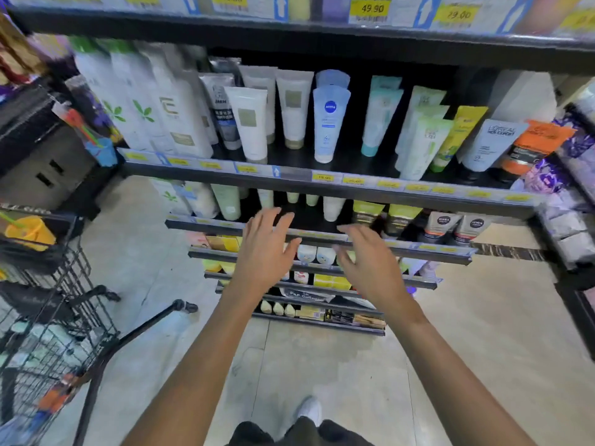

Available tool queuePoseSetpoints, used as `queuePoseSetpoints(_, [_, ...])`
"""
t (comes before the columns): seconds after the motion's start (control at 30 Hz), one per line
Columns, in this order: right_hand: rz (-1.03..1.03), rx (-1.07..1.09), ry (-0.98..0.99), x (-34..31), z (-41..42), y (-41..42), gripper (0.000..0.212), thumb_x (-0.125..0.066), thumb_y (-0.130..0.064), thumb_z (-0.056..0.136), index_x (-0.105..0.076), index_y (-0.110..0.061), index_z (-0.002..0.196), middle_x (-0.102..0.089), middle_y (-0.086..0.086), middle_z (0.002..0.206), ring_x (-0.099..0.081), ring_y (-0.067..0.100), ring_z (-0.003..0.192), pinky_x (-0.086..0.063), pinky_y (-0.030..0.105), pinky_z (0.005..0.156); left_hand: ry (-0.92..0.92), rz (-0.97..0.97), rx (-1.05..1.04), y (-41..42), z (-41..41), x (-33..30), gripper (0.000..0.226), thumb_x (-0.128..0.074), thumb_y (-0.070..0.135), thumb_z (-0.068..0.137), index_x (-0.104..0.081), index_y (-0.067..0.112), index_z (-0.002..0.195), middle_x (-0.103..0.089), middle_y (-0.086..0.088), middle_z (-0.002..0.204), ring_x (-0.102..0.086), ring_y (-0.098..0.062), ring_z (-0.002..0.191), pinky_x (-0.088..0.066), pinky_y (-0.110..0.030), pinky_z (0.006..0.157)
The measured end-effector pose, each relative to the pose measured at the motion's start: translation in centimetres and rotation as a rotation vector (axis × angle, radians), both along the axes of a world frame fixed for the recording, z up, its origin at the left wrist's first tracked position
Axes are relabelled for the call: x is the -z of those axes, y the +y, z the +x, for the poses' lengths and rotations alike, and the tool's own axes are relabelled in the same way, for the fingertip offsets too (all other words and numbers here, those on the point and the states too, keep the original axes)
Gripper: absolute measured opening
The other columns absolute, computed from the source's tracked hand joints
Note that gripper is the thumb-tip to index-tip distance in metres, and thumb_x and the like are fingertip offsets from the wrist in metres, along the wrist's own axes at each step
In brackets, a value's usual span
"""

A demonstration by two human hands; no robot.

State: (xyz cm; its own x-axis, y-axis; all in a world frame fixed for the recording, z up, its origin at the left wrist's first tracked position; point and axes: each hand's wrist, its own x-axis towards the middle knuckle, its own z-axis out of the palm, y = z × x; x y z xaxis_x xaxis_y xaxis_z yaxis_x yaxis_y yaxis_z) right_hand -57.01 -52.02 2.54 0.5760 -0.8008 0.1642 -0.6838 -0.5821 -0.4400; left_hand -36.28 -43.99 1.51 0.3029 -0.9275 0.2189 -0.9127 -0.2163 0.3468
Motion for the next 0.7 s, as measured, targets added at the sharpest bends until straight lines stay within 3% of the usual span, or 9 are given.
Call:
queuePoseSetpoints(0.27, [-0.032, -0.329, 0.107, 2.1, 8.8, 9.9, 0.046, -0.058, -0.036, 0.103, -0.056, -0.015, 0.144, -0.059, 0.006, 0.143, -0.052, 0.027, 0.134, -0.045, 0.041, 0.109, 0.094, 0.014, -0.311, 16.2, 4.5, 3.4, 0.041, -0.067, 0.031, 0.093, -0.063, 0.014, 0.13, -0.061, -0.013, 0.129, -0.058, -0.038, 0.117, -0.047, -0.05, 0.1])
queuePoseSetpoints(0.4, [0.02, -0.488, 0.142, 2.9, 13.5, 16.6, 0.048, -0.053, -0.039, 0.104, -0.055, -0.016, 0.146, -0.056, 0.008, 0.148, -0.047, 0.029, 0.141, -0.04, 0.043, 0.117, 0.108, 0.073, -0.474, 26.0, 7.2, 4.6, 0.044, -0.059, 0.036, 0.097, -0.057, 0.017, 0.136, -0.057, -0.013, 0.136, -0.052, -0.037, 0.126, -0.044, -0.052, 0.105])
queuePoseSetpoints(0.57, [0.036, -0.676, 0.118, 4.4, 19.7, 25.1, 0.048, -0.055, -0.04, 0.099, -0.064, -0.012, 0.136, -0.066, 0.013, 0.134, -0.06, 0.035, 0.127, -0.051, 0.052, 0.105, 0.117, 0.094, -0.732, 37.6, 9.1, 5.6, 0.046, -0.057, 0.04, 0.1, -0.053, 0.02, 0.141, -0.052, -0.011, 0.143, -0.05, -0.036, 0.131, -0.041, -0.051, 0.108])
queuePoseSetpoints(0.63, [0.061, -0.774, 0.122, 4.7, 22.5, 28.2, 0.049, -0.049, -0.043, 0.1, -0.064, -0.014, 0.137, -0.066, 0.011, 0.135, -0.06, 0.032, 0.128, -0.05, 0.05, 0.107, 0.159, 0.144, -0.853, 41.8, 9.5, 5.9, 0.05, -0.052, 0.041, 0.103, -0.049, 0.017, 0.147, -0.047, -0.014, 0.15, -0.045, -0.039, 0.136, -0.036, -0.052, 0.113])
queuePoseSetpoints(0.7, [0.044, -0.871, 0.151, 4.9, 25.4, 31.2, 0.044, -0.057, -0.036, 0.102, -0.062, -0.013, 0.139, -0.064, 0.01, 0.137, -0.057, 0.03, 0.13, -0.046, 0.044, 0.111, 0.175, 0.149, -0.952, 45.9, 9.6, 6.4, 0.051, -0.051, 0.041, 0.102, -0.052, 0.014, 0.145, -0.053, -0.017, 0.144, -0.049, -0.041, 0.131, -0.04, -0.053, 0.11])
